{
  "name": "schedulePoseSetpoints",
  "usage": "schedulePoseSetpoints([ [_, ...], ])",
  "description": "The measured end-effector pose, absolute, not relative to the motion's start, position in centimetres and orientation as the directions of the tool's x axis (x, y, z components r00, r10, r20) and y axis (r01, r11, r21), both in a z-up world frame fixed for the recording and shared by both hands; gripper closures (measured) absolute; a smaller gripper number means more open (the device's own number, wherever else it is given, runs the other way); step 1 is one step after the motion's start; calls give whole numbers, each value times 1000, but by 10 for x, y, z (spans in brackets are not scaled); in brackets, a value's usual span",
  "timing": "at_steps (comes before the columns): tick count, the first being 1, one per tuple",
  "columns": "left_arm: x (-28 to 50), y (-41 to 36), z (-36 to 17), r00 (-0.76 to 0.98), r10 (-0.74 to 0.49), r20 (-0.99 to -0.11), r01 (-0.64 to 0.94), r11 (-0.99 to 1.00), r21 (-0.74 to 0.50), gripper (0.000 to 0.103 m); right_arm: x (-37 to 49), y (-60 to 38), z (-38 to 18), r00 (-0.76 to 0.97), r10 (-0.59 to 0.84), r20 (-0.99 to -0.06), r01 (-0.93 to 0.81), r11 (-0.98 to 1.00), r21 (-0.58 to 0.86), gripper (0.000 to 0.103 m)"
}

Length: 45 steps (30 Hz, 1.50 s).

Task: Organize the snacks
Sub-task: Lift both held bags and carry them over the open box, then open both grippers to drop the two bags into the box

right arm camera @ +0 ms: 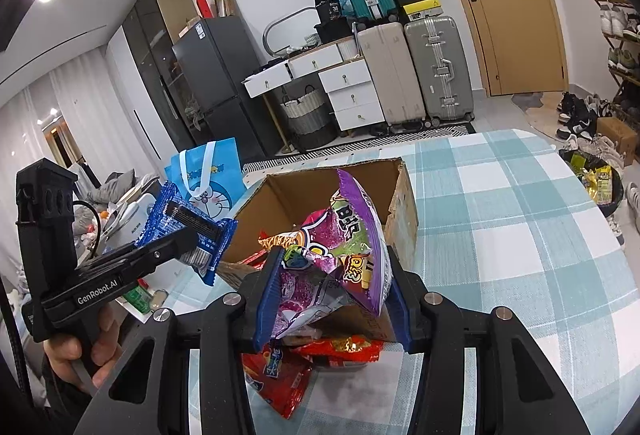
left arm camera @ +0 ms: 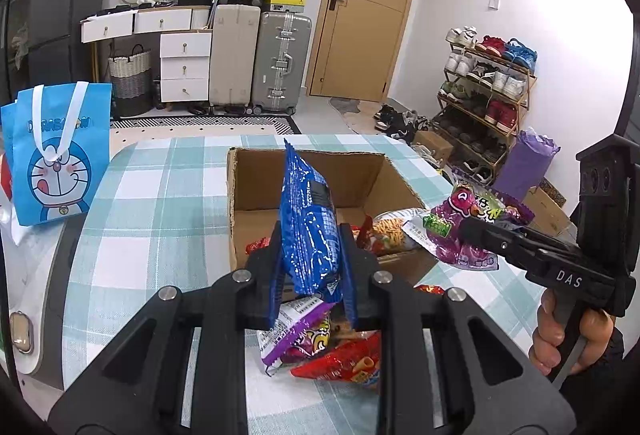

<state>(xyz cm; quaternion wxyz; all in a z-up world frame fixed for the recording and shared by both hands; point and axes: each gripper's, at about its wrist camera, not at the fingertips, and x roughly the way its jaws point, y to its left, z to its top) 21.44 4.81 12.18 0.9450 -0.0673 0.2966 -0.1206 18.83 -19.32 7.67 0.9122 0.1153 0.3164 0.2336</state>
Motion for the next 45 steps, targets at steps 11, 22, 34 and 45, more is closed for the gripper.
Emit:
schedulePoseSetpoints([
  [11, 244, 39, 106, 784, -249, -569, 173, 967, -185, 82, 217, -180, 72, 687, 487, -539, -340, 871, 354, 56],
  [22, 279, 30, 88, 772, -235, -591, 168, 972, -167, 82, 243, -158, 67, 678, 475, -561, -358, 880, 312, 56],
  [34, 305, 19, 70, 748, -209, -630, 168, 978, -125, 82, 261, -144, 52, 626, 470, -622, -373, 881, 290, 55],
  [45, 298, 22, 65, 755, -176, -632, 161, 984, -81, 41, 234, -164, 63, 681, 454, -575, -377, 890, 257, 20],
])
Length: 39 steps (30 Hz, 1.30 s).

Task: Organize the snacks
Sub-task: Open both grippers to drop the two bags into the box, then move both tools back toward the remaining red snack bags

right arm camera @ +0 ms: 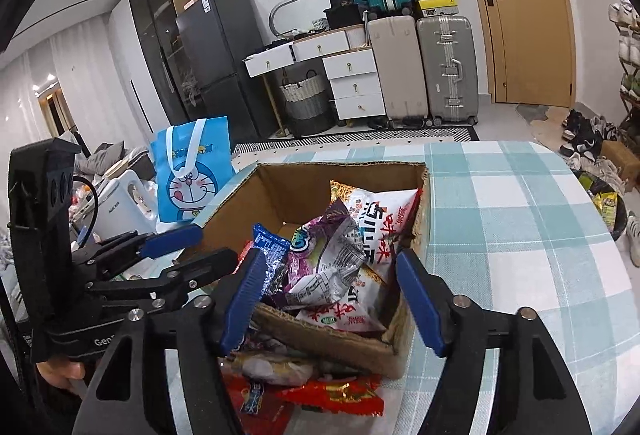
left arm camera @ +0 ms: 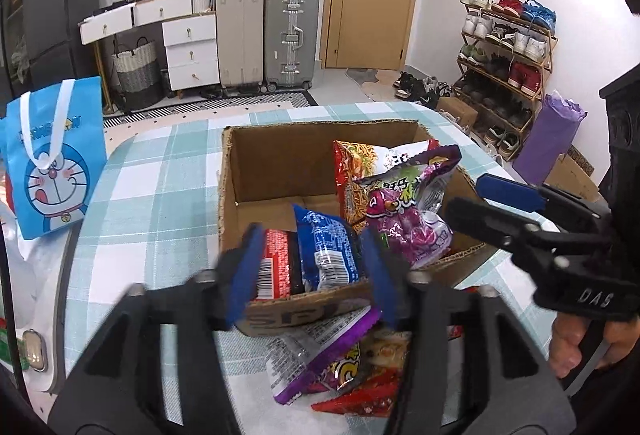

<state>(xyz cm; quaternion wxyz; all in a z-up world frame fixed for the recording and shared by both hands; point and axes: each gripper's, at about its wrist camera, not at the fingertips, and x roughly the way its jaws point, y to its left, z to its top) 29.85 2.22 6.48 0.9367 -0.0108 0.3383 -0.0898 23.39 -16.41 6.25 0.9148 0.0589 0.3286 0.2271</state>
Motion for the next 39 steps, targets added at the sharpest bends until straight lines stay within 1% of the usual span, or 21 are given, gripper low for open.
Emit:
schedulePoseSetpoints([
  [1, 295, 22, 66, 761, -171, -626, 158, 984, -77, 37, 230, -168, 63, 689, 457, -563, -376, 889, 261, 14],
  [3, 285, 21, 68, 769, -163, -618, 152, 986, -71, 23, 223, -173, 64, 691, 465, -553, -377, 885, 272, 11],
  [5, 274, 17, 71, 774, -155, -614, 148, 987, -63, 22, 219, -177, 65, 687, 468, -556, -371, 884, 285, 4],
  [7, 265, 17, 73, 776, -144, -614, 145, 988, -49, 21, 213, -181, 65, 688, 474, -550, -368, 881, 299, 2],
  [10, 250, 20, 76, 789, -126, -602, 132, 991, -35, 13, 205, -182, 64, 686, 474, -553, -370, 881, 295, 1],
  [12, 240, 23, 78, 795, -125, -594, 126, 991, -40, 0, 200, -181, 62, 682, 476, -556, -377, 879, 291, 1],
  [16, 223, 26, 82, 805, -125, -580, 120, 992, -48, 1, 189, -183, 58, 683, 475, -556, -375, 880, 291, 1],
  [21, 205, 23, 81, 807, -111, -580, 114, 993, -32, 1, 181, -190, 50, 675, 488, -554, -364, 873, 325, 1],
  [29, 187, 26, 64, 797, -99, -596, 88, 995, -48, 1, 170, -194, 37, 661, 482, -575, -365, 876, 314, 1],
  [39, 187, 23, 40, 771, -107, -628, 88, 994, -62, 1, 171, -191, 29, 647, 470, -600, -358, 882, 305, 1],
])
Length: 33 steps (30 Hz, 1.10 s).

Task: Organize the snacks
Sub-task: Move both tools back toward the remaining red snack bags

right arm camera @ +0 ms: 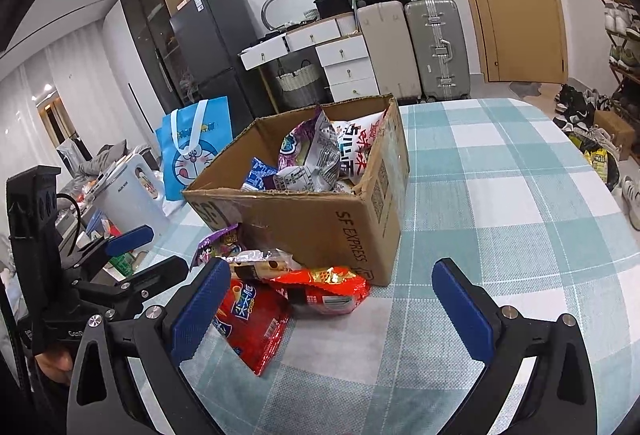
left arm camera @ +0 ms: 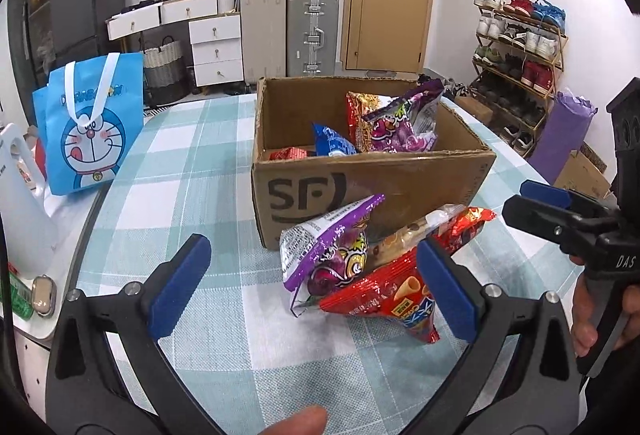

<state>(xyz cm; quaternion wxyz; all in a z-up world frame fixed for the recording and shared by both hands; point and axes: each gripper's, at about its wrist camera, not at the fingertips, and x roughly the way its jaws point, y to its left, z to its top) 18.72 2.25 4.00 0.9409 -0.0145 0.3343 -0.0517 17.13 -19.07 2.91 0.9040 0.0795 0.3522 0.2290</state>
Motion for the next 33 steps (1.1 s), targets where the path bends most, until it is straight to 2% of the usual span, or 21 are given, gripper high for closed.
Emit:
schedulePoseSetpoints([
  [12, 188, 15, 34, 759, -119, -640, 103, 993, -62, 1, 174, -179, 14, 618, 465, -634, -362, 884, 295, 1],
  [33, 198, 7, 8, 680, -166, -714, 157, 984, -80, 1, 189, -173, -16, 573, 405, -713, -325, 910, 257, 1],
])
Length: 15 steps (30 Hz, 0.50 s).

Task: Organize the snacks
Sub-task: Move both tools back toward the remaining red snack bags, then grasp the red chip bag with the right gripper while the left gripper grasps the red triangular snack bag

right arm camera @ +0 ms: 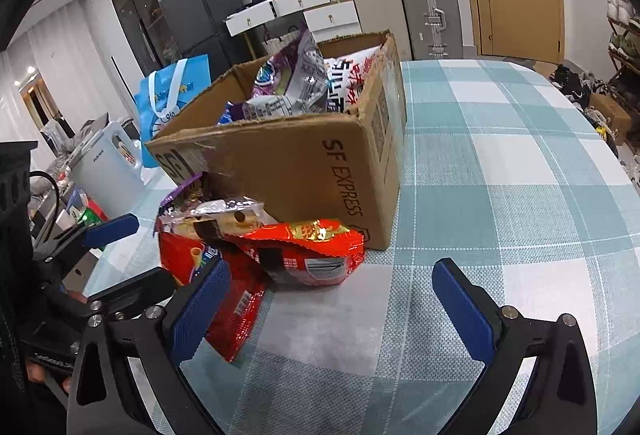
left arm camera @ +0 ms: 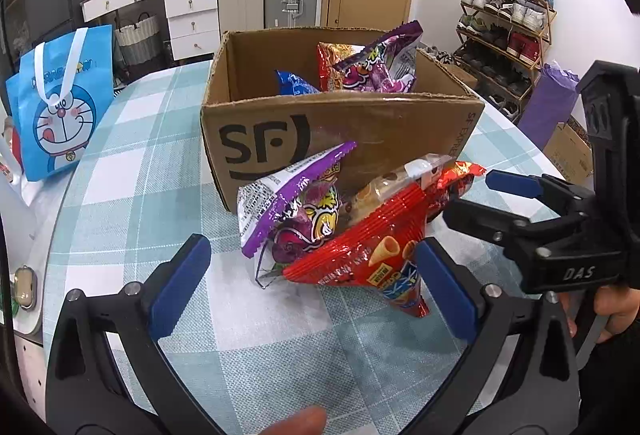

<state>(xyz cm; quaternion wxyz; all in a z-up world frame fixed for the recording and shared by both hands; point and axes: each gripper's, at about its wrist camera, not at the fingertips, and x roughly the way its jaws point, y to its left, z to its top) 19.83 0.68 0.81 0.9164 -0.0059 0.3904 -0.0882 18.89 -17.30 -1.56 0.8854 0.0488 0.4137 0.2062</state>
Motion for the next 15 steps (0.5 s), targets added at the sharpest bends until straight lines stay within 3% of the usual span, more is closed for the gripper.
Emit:
schedulePoseSetpoints([
  [12, 199, 5, 3, 666, -168, -727, 168, 983, -73, 1, 197, -164, -26, 541, 405, -737, -345, 906, 245, 1],
  [15, 198, 4, 2, 666, -167, -727, 169, 983, -71, 1, 196, -164, -24, 542, 423, -726, -357, 898, 257, 8],
])
